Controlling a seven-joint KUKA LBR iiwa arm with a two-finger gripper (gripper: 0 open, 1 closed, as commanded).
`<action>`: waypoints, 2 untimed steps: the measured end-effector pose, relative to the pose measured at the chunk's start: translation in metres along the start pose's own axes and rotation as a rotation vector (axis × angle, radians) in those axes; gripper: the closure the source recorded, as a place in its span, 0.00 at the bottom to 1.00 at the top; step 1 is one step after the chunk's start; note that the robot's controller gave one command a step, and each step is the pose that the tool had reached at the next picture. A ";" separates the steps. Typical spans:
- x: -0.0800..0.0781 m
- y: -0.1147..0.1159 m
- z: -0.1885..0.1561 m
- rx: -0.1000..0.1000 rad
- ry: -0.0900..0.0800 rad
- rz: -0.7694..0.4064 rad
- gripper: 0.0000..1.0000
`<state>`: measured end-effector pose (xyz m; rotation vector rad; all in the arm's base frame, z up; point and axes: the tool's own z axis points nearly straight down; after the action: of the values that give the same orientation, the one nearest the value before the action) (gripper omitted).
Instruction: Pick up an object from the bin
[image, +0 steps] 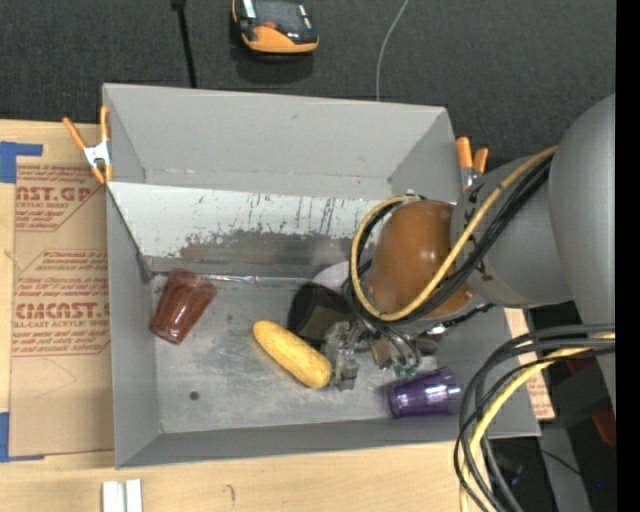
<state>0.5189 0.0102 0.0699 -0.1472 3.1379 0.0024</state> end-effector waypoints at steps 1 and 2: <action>0.001 0.000 0.000 0.000 0.002 0.000 0.00; 0.001 0.000 0.000 0.000 0.001 0.000 0.00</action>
Offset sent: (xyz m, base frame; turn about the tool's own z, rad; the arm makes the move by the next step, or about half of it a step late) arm 0.0000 0.0000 0.0000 0.0000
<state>0.5183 0.0102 0.0696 -0.1469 3.1393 0.0027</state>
